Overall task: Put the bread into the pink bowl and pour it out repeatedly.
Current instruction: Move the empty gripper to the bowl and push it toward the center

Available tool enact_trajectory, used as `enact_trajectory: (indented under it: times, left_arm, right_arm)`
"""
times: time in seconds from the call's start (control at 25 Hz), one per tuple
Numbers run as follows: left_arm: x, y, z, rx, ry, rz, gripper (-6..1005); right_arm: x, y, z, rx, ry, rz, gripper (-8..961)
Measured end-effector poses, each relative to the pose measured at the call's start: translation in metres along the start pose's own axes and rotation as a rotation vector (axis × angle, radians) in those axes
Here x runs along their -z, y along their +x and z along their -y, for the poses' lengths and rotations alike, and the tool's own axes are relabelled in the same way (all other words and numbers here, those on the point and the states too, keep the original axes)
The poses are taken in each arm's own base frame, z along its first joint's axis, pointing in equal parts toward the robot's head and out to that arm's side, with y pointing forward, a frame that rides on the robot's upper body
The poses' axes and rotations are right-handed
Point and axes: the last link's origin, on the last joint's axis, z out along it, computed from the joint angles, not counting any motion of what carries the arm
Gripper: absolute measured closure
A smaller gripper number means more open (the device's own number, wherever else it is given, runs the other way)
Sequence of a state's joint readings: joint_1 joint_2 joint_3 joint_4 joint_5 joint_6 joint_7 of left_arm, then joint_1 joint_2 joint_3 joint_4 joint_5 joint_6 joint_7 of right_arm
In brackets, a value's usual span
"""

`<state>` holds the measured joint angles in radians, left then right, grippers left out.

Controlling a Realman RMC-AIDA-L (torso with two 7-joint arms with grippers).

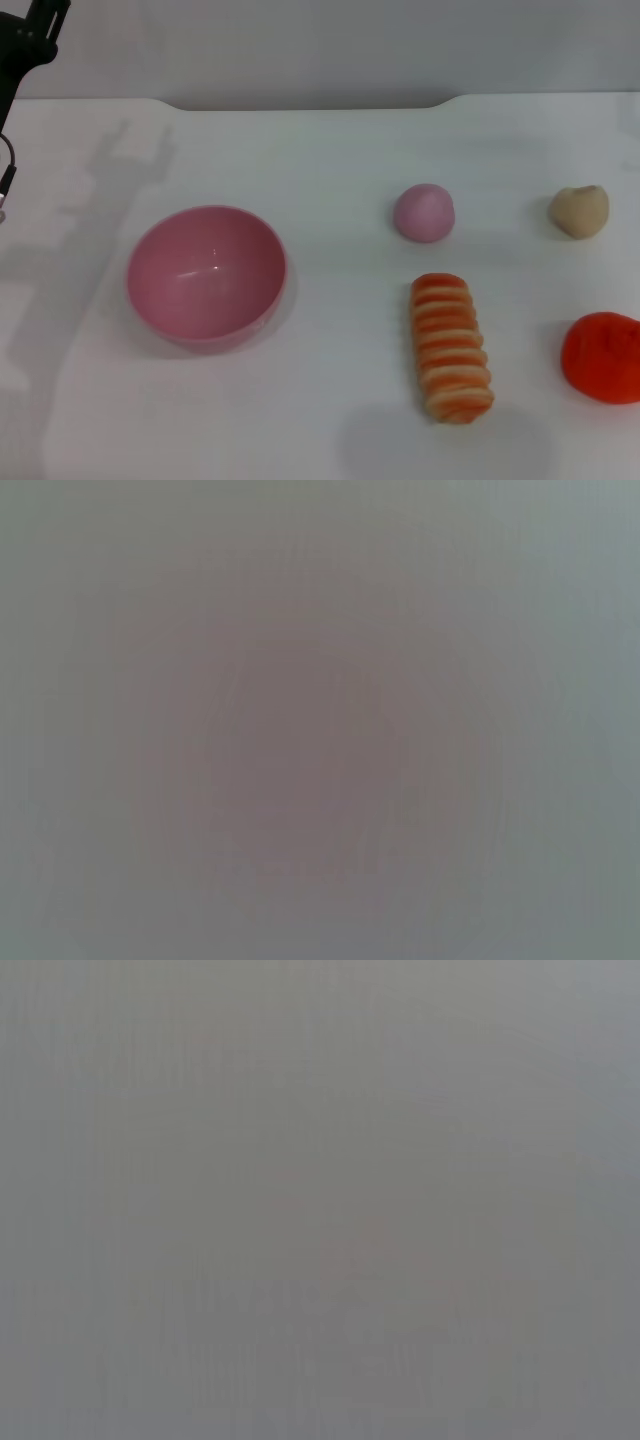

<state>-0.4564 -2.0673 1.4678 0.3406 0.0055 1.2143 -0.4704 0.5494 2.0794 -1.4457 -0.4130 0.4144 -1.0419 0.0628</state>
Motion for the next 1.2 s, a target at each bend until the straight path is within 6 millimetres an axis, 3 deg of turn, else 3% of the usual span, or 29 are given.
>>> enact_trajectory:
  times: [1.2]
  left_arm:
    - [-0.0037,-0.0014,-0.0017,-0.007,-0.013,0.017,361]
  right_arm:
    - [-0.0026,0.0004,-0.0006,-0.029,0.007,-0.002,318]
